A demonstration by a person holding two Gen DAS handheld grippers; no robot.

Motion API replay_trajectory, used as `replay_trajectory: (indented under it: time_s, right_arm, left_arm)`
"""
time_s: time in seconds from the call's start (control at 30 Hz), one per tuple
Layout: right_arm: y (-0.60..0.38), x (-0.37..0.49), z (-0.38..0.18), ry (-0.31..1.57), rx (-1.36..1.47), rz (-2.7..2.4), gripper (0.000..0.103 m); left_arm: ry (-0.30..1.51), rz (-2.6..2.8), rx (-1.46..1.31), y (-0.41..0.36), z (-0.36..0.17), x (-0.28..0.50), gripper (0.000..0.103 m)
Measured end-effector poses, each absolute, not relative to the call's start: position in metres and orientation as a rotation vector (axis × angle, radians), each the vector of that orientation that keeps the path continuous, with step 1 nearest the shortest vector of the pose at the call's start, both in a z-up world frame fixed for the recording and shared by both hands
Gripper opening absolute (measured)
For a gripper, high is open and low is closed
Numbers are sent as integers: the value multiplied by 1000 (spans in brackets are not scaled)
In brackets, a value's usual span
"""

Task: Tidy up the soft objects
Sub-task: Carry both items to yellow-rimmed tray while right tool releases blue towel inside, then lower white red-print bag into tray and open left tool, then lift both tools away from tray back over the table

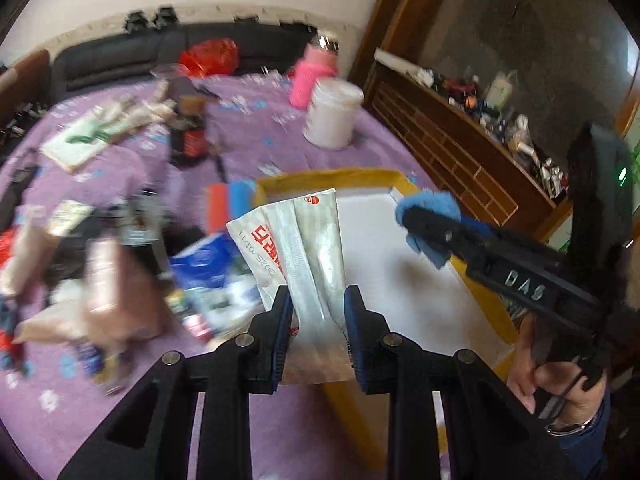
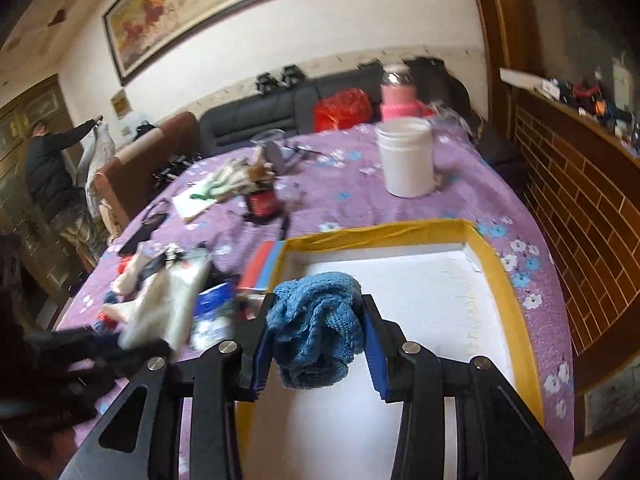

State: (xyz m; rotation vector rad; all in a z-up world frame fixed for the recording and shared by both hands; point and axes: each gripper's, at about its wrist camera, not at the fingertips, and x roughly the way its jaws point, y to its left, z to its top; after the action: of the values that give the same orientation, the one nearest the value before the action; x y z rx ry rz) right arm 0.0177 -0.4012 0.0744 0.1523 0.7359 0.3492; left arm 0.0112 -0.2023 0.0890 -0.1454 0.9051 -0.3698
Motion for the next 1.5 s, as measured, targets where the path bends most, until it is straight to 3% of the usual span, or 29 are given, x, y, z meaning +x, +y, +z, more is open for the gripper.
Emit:
replay_trajectory:
  time_s: [0.33, 0.73, 0.87, 0.97, 1.2, 1.5]
  right_arm:
    - [-416, 108, 44, 905, 159, 310, 43]
    - [-417, 136, 10, 993, 123, 265, 46]
    - [-421, 131, 14, 981, 113, 241, 64]
    - [-425, 119, 25, 952, 96, 227, 68]
    - [-445, 58, 72, 841, 319, 361, 68]
    - [-436, -45, 191, 597, 522, 639, 69]
  left_arm:
    - [1006, -365, -137, -258, 50, 90, 27]
    - [1025, -364, -141, -264, 32, 102, 27]
    - [1020, -376, -156, -259, 35, 96, 42]
    - [1001, -372, -164, -252, 43, 87, 43]
    - [877, -346, -179, -184, 98, 31, 43]
    - [526, -88, -129, -19, 271, -120, 43]
